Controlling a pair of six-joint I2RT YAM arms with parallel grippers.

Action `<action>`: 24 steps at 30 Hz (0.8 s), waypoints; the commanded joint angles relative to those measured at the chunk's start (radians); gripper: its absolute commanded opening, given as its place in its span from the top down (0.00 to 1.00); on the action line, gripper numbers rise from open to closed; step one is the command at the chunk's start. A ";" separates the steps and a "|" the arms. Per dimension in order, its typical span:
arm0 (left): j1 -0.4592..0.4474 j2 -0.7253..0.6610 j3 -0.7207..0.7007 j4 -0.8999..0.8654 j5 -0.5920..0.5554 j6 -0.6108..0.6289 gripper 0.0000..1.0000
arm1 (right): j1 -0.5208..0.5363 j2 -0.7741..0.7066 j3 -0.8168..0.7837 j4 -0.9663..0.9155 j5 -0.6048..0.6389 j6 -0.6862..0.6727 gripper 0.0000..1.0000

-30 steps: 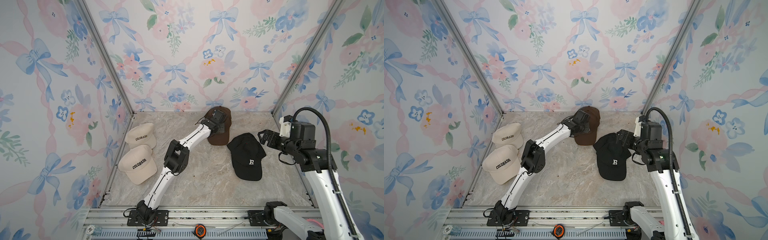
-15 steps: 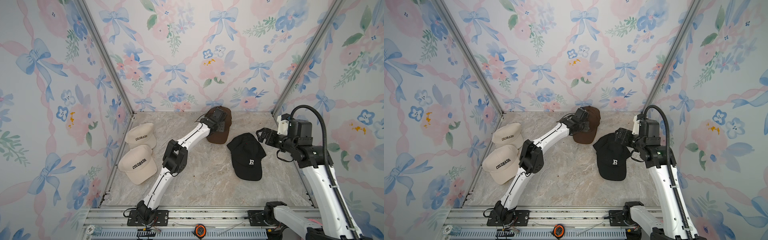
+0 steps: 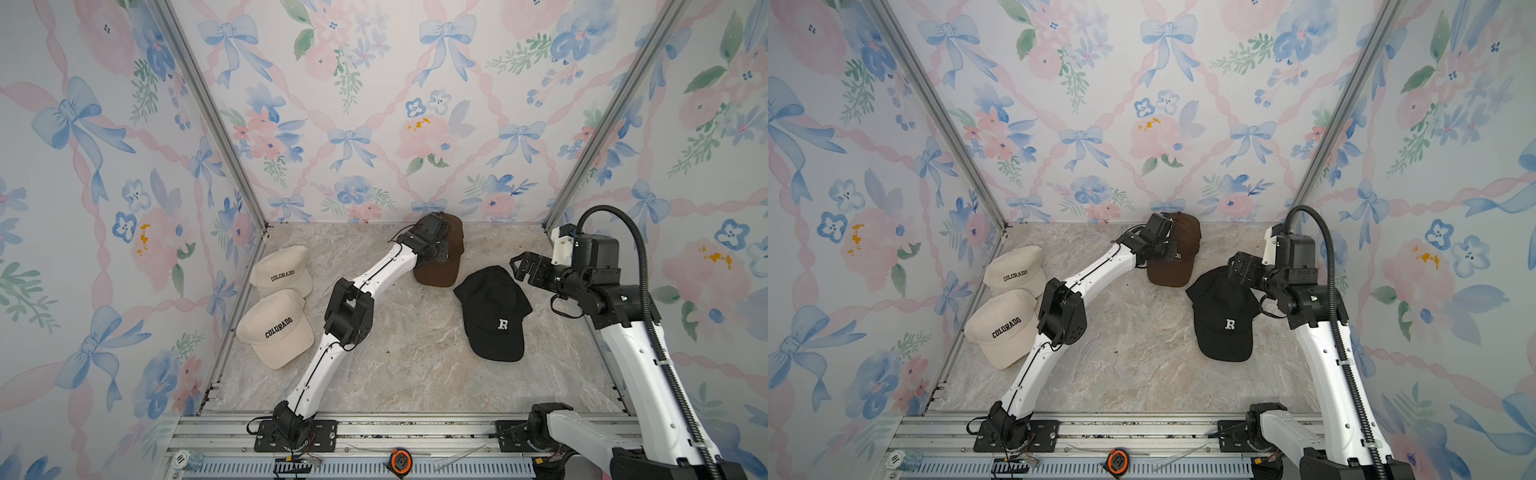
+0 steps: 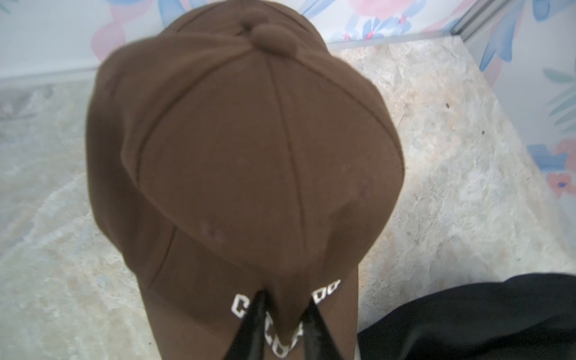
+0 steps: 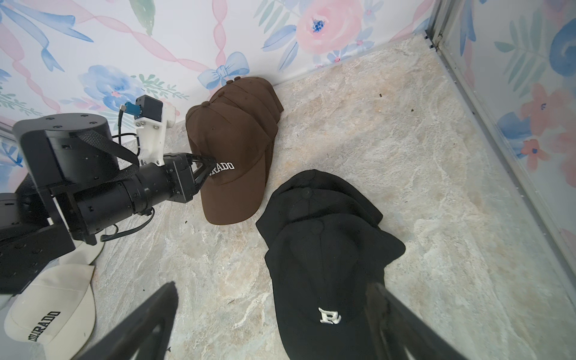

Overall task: Stack the baseball caps by color
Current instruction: Place the baseball cap on the baseball cap.

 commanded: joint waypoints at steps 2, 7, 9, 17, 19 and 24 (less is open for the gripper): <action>0.034 0.034 0.007 0.020 0.050 -0.002 0.68 | 0.004 0.011 0.038 0.003 0.001 0.007 0.04; 0.042 0.040 0.008 0.021 0.069 0.011 0.68 | 0.016 0.033 0.053 0.009 0.006 0.015 0.04; 0.042 0.045 0.014 0.023 0.079 0.012 0.68 | 0.026 0.046 0.060 0.013 0.012 0.017 0.04; 0.039 0.058 0.030 0.024 0.116 0.020 0.87 | 0.070 0.086 0.097 0.014 0.048 0.019 0.04; 0.038 0.058 0.034 0.024 0.123 0.033 0.96 | 0.077 0.091 0.102 0.014 0.055 0.020 0.04; 0.036 0.040 0.027 0.024 0.127 0.070 1.00 | 0.086 0.096 0.106 0.017 0.063 0.026 0.04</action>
